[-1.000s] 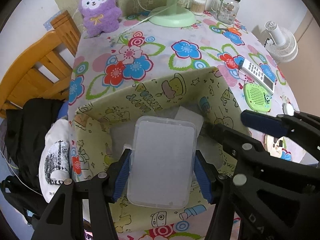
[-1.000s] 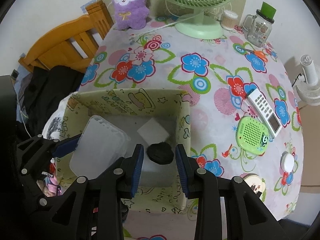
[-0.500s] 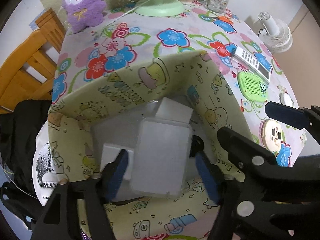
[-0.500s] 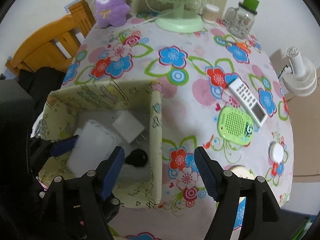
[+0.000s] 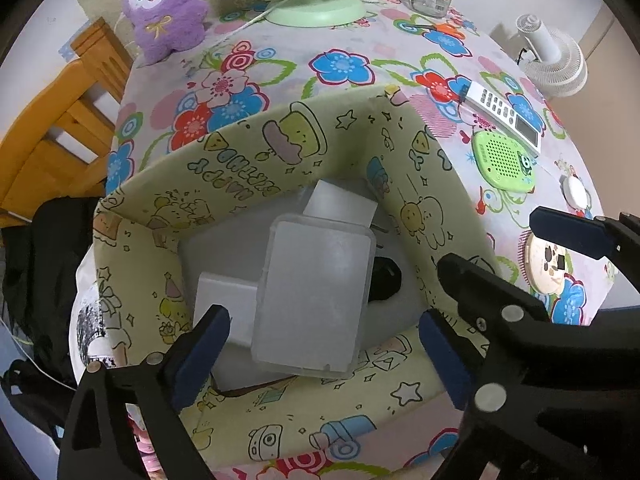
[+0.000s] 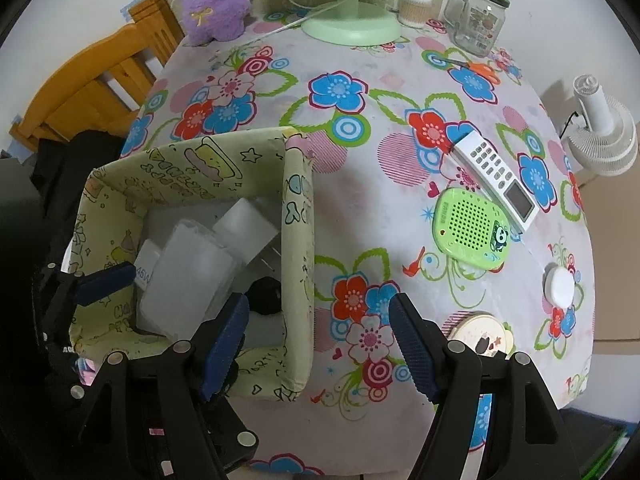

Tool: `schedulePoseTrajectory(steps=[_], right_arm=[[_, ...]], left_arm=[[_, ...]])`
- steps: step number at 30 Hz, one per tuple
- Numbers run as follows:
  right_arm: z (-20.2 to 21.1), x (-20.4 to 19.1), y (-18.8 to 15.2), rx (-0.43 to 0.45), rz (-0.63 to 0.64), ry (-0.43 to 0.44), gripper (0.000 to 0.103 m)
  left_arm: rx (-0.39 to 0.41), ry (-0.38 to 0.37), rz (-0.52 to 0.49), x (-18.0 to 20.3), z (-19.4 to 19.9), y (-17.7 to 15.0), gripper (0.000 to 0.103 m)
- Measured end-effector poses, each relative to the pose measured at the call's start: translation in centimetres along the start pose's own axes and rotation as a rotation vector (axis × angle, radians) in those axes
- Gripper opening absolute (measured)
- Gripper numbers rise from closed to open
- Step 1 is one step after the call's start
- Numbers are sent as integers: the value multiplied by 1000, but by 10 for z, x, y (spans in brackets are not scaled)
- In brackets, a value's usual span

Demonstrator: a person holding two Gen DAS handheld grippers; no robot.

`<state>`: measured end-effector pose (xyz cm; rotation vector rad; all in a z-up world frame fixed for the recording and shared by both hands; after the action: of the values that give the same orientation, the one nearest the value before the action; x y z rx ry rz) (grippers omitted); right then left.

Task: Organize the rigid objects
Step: 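Lower the power bank into the box with the left tool while the right tool releases the key inside, then withdraw both open tools from the fabric box back over the table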

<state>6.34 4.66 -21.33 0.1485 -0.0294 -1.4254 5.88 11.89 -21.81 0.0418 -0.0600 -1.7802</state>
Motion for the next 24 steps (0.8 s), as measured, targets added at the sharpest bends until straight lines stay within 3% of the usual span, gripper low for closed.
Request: schedulePoseTrajectory(steps=[18,24], right_arm=[[33,31,4,73,-20,19,77],[43,45,5,95,-29,16,81]], left_arm=[[74,22,6,25,36,14,99],[92,21,1,38,44,19,99]])
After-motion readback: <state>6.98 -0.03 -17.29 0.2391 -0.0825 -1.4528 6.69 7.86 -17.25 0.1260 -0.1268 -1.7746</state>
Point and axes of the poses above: each gripper's, at about its wrist camera, not at the fingertips, and z roughly against the way its jaws point, x to its right, y to its top, the point moved 8 cm from there along -z, roughly the way its jaws point, and after that the axes turned 9 degrees about -x, right-handed, at the moved point
